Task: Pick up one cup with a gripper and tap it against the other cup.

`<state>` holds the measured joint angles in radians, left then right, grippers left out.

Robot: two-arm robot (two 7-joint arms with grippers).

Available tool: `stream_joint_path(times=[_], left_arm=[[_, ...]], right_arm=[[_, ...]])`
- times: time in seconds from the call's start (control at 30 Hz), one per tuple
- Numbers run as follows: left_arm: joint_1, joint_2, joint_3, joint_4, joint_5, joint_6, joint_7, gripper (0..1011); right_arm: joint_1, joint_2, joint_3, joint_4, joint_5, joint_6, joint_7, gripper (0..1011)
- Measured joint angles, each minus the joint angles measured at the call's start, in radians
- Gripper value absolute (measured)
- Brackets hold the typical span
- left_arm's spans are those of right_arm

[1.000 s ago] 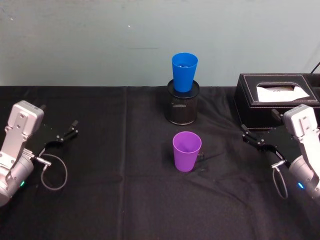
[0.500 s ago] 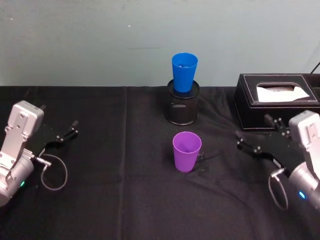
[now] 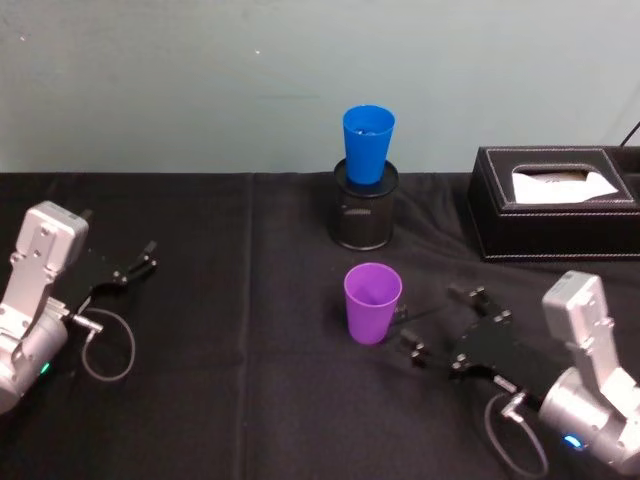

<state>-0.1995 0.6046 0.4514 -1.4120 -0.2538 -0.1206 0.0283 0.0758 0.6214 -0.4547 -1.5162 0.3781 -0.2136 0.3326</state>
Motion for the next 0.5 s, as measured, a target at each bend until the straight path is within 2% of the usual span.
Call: stream_joint_path(times=[0.17, 0.5], left_arm=[[0.0, 0.0, 0.0, 0.0, 0.0, 0.0, 0.0, 1000], [0.0, 0.0, 0.0, 0.0, 0.0, 0.0, 0.0, 1000]], right_arm=[[0.05, -0.05, -0.023, 0.055, 0.032, 0.011, 0.085, 1003], [0.104, -0.116, -0.029, 0.127, 0.036, 0.027, 0.14, 1003]])
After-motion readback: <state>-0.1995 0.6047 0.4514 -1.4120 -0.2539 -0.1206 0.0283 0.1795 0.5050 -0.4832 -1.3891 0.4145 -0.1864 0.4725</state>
